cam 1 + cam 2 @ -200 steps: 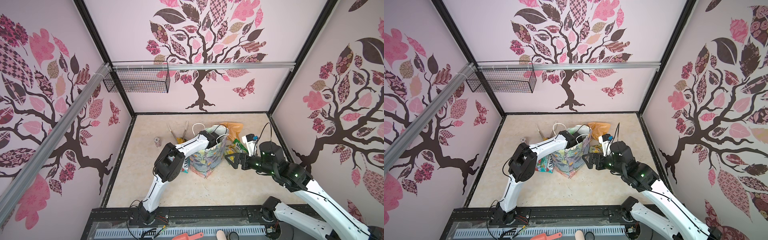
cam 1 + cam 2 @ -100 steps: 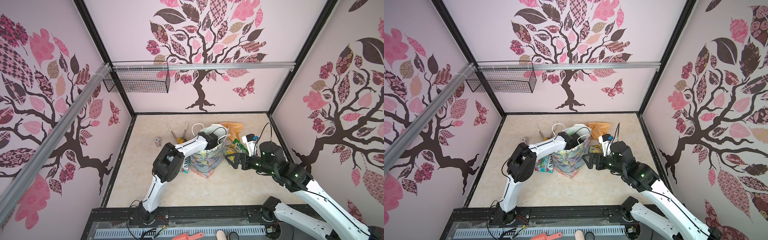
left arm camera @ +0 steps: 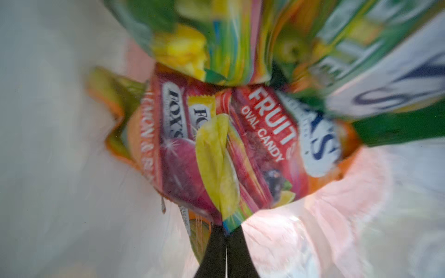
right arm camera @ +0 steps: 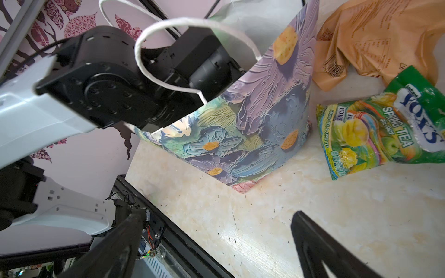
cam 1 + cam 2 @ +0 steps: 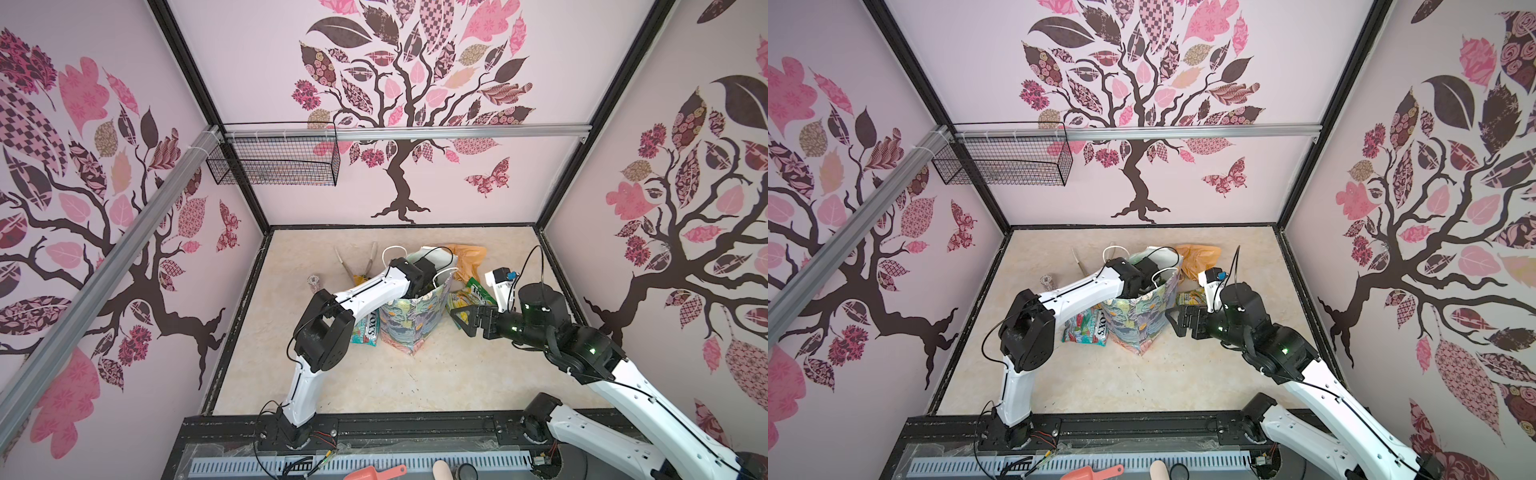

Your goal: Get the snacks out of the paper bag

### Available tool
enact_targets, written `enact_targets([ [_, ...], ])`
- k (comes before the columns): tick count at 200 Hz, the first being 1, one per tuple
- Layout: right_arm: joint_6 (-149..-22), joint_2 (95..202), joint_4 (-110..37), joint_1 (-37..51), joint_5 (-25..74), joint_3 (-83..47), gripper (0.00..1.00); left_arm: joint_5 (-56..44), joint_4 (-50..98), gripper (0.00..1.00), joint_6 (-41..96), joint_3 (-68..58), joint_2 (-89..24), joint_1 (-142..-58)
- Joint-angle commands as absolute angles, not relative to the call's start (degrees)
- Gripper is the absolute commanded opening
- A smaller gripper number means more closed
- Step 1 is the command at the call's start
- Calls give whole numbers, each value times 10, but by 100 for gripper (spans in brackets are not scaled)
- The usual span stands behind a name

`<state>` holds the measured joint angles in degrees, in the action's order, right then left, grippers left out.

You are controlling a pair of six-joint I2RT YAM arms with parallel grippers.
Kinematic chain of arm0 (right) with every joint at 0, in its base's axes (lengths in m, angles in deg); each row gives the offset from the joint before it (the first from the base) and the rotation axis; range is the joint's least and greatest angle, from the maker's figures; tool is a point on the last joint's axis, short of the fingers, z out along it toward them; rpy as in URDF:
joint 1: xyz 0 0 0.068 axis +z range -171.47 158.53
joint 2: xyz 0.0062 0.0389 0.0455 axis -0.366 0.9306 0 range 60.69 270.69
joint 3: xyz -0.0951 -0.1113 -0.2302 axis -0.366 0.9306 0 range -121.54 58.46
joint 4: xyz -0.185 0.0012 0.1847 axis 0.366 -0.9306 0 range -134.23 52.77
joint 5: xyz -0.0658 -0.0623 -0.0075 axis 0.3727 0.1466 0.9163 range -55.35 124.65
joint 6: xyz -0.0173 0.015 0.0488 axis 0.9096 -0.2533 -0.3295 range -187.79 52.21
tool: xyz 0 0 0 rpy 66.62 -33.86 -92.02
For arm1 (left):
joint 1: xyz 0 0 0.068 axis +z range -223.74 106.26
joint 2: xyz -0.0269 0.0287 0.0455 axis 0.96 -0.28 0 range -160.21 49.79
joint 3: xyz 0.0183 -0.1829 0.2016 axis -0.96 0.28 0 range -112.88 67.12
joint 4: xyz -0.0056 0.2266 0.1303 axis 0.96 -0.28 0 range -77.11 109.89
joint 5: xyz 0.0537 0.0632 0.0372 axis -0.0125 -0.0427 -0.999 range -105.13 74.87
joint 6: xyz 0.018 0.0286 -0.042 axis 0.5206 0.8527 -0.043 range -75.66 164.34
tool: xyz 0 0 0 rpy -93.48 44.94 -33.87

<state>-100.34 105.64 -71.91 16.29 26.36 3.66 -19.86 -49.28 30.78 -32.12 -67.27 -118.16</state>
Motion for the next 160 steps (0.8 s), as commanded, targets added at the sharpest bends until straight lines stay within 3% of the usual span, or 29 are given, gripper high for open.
enact_targets([
  [1,-1009,1059,-733,165,293,35,100,-229,-480,0,303,-354,-619,-1186],
  [92,-1009,1060,-727,165,290,39,100,-275,-458,0,302,-392,-546,-1196],
  [160,-1001,1101,-715,165,332,14,100,-263,-439,0,273,-374,-560,-1194],
])
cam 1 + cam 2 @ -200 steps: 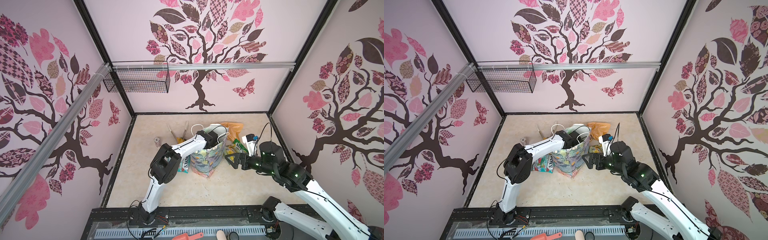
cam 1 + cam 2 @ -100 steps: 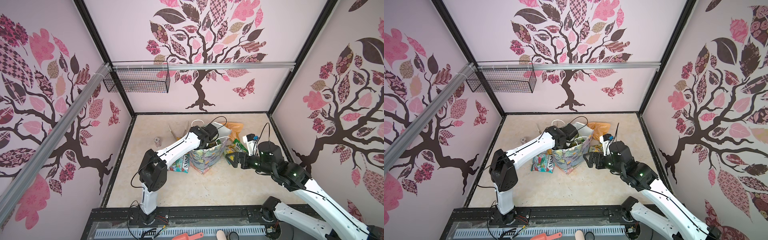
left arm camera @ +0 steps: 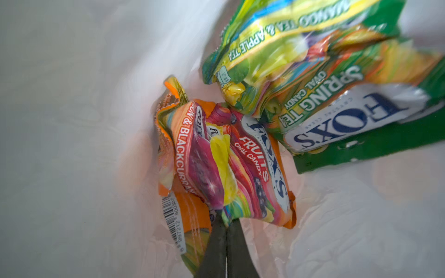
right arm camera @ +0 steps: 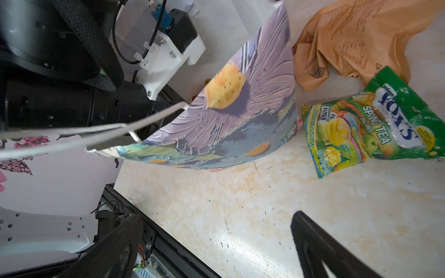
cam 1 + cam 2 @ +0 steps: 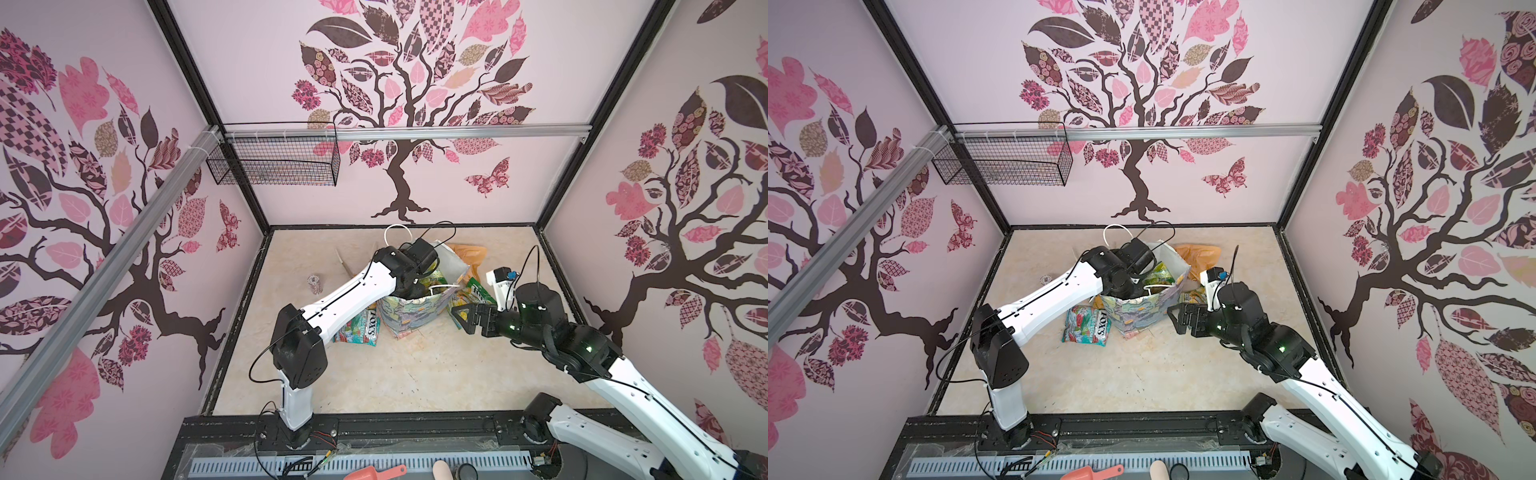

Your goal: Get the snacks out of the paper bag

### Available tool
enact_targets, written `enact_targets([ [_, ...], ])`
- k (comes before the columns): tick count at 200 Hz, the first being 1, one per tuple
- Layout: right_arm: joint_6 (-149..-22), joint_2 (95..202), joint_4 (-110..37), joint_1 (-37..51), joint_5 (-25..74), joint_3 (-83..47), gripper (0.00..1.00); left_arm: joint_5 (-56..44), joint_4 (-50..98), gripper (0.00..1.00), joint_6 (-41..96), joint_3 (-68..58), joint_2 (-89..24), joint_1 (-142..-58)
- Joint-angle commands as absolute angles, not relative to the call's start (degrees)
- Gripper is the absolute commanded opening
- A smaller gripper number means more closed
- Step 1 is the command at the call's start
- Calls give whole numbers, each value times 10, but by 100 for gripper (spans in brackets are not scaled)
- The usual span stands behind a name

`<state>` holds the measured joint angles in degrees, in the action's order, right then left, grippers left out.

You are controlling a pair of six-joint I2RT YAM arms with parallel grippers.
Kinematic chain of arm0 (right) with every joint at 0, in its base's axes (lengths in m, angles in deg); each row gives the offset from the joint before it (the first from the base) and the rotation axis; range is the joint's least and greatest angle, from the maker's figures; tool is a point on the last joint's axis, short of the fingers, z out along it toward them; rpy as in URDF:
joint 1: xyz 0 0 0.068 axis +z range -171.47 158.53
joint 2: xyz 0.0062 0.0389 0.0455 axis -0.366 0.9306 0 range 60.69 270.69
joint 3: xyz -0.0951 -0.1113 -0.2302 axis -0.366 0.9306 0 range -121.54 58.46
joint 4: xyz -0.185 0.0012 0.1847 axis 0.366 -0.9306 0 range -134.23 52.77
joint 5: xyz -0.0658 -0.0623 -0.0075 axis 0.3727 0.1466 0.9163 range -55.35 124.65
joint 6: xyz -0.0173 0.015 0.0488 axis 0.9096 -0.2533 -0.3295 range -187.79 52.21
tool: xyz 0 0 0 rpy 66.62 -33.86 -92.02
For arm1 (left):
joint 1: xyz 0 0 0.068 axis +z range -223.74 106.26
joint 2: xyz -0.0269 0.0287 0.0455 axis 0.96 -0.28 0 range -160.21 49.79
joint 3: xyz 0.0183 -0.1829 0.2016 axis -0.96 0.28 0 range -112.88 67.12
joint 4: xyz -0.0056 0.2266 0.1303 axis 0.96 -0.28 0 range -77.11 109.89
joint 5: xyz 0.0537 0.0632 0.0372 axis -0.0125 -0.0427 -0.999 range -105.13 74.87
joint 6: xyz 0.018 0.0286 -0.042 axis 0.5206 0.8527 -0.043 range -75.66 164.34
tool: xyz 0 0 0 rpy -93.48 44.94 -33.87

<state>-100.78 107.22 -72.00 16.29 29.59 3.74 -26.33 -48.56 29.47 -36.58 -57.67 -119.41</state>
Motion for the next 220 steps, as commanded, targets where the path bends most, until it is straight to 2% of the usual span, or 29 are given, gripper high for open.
enact_targets([
  [1,-1000,1104,-714,165,334,13,100,-263,-439,0,273,-375,-559,-1194],
  [41,-990,1194,-668,164,416,-25,100,-261,-441,0,257,-392,-545,-1194],
  [85,-946,1256,-665,160,475,-72,100,-231,-419,0,239,-356,-511,-1195],
  [131,-906,1297,-700,110,418,-106,99,-241,-432,0,247,-400,-506,-1222],
  [220,-906,1266,-713,108,388,-117,99,-294,-438,0,272,-493,-500,-1223],
])
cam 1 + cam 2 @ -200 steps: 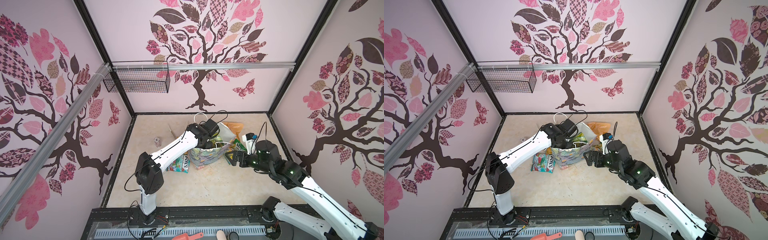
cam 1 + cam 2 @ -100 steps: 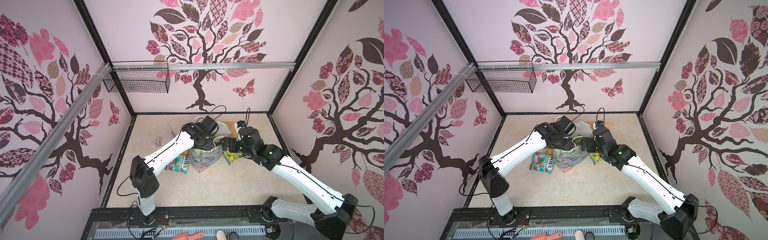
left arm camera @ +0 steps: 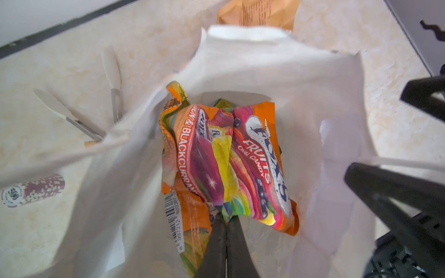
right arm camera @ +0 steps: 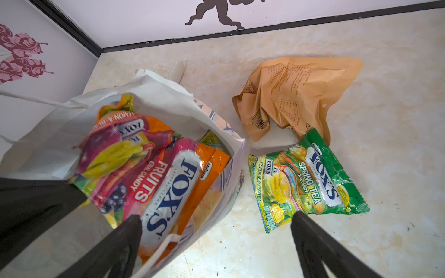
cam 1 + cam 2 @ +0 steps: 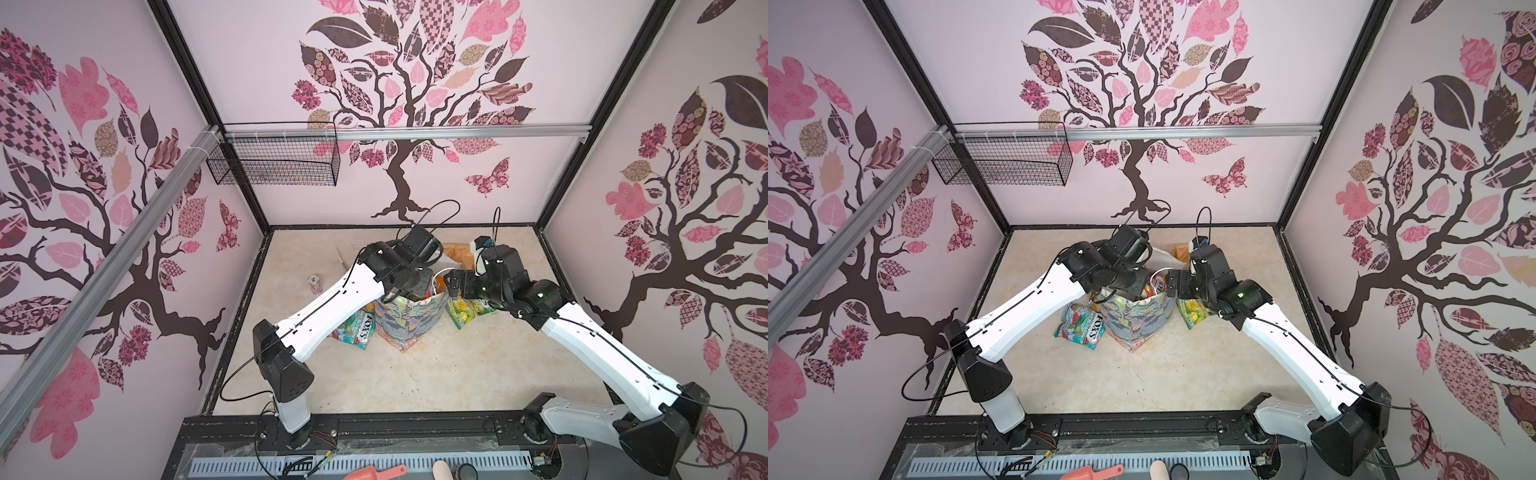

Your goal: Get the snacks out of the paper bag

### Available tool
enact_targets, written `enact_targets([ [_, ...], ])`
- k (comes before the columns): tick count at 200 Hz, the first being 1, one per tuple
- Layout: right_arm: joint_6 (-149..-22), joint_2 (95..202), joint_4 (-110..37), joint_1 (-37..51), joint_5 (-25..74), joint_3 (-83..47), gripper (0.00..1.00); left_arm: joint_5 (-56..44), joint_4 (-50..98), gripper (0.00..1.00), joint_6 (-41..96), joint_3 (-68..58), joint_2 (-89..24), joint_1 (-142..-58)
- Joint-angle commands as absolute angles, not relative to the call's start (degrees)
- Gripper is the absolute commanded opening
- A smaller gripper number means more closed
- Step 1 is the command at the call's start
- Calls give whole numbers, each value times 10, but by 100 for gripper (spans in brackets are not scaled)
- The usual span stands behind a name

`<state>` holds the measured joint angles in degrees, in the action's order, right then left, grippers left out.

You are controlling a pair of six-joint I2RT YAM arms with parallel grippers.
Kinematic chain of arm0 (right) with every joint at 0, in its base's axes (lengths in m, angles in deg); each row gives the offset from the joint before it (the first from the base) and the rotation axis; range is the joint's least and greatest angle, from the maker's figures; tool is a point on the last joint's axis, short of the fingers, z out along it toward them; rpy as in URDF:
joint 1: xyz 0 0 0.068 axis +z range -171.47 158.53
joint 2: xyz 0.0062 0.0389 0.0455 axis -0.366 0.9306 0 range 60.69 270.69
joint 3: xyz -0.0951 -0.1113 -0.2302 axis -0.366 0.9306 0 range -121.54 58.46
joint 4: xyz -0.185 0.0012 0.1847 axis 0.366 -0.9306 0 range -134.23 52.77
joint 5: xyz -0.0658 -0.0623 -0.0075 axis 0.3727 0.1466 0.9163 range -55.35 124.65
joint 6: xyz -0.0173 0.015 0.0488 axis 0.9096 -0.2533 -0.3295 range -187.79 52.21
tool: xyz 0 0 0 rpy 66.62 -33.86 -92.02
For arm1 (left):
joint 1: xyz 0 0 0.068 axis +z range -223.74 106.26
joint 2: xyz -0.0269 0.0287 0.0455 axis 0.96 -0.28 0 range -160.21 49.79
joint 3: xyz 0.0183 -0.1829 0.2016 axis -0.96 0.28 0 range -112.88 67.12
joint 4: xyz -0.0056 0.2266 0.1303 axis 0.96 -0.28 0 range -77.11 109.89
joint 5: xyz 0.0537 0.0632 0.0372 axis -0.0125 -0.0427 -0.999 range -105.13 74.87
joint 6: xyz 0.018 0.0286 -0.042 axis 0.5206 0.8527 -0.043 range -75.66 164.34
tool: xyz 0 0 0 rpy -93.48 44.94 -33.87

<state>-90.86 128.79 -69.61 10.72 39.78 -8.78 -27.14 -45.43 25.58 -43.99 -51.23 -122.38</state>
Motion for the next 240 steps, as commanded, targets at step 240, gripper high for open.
enact_targets([
  [240,-939,1119,-719,108,337,-152,99,-323,-415,0,266,-523,-245,-1223],
])
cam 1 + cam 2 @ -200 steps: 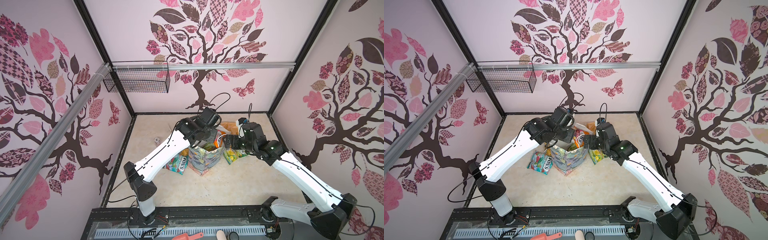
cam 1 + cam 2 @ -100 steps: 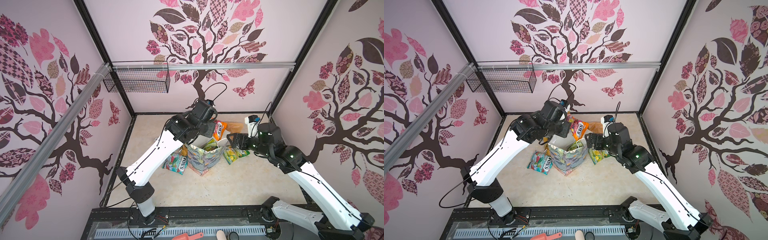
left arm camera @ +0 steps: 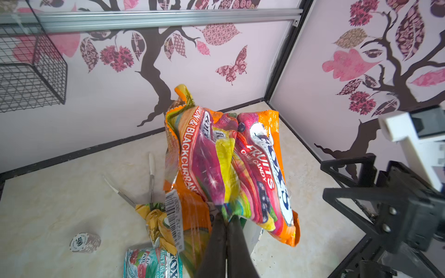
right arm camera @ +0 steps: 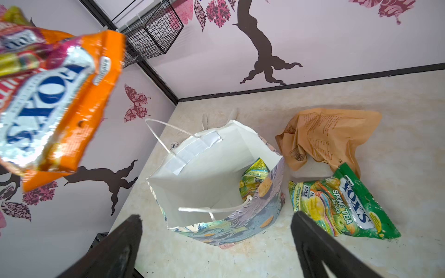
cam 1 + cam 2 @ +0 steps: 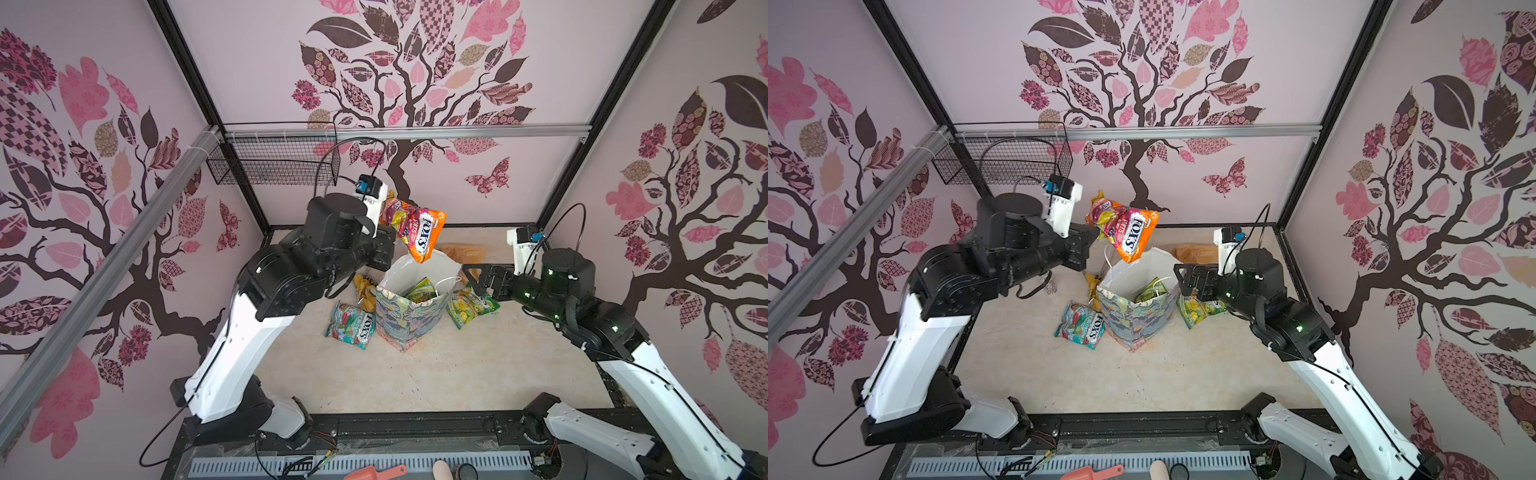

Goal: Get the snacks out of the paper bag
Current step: 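Lift the Fruits pack from the bag with left gripper while right gripper draws back, then lower the Fruits pack onto the table nearer the robot with the left gripper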

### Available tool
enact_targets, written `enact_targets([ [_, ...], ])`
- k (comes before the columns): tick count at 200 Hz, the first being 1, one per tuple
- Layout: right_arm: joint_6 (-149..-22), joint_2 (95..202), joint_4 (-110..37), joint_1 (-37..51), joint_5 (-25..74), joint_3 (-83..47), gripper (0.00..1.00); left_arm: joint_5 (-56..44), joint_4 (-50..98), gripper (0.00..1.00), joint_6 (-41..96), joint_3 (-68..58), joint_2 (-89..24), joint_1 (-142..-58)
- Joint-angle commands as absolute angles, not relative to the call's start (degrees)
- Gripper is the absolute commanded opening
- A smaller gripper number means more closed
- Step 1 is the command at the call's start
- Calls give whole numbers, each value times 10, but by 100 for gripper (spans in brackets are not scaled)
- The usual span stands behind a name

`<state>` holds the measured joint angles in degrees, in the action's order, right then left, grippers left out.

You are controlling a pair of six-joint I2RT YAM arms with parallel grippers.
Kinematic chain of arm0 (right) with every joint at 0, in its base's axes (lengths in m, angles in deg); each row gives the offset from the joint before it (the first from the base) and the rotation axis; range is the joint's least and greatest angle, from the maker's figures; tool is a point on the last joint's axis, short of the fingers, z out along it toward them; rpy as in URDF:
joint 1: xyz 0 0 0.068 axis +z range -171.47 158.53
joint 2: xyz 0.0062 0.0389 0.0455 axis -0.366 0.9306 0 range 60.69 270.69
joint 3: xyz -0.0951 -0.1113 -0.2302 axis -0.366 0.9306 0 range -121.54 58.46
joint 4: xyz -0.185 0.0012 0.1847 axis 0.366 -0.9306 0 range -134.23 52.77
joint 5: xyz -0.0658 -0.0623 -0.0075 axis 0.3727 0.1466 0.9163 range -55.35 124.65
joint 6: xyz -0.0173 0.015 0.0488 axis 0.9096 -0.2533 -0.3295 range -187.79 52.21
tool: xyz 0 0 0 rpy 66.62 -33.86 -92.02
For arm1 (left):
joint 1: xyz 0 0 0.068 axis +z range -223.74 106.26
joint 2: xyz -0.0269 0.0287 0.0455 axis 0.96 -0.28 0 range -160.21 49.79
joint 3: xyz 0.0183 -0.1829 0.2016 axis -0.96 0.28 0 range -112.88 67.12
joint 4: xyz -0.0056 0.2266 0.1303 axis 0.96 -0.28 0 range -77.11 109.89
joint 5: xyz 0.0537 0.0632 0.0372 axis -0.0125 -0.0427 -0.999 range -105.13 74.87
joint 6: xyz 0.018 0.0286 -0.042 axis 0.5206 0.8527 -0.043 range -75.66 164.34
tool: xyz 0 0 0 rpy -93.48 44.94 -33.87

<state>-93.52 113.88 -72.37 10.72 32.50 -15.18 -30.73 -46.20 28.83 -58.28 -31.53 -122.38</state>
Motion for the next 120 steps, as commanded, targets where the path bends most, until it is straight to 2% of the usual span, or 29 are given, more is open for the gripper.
enact_targets([
  [1,-939,1118,-719,107,338,-151,99,-323,-413,0,265,-519,-242,-1222],
  [41,-935,1100,-712,108,353,-128,99,-394,-432,0,208,-357,-86,-1223],
  [77,-935,1087,-696,108,362,-100,99,-443,-426,0,124,-143,68,-1223],
  [120,-940,1095,-691,108,349,-94,99,-403,-415,0,3,52,174,-1223],
])
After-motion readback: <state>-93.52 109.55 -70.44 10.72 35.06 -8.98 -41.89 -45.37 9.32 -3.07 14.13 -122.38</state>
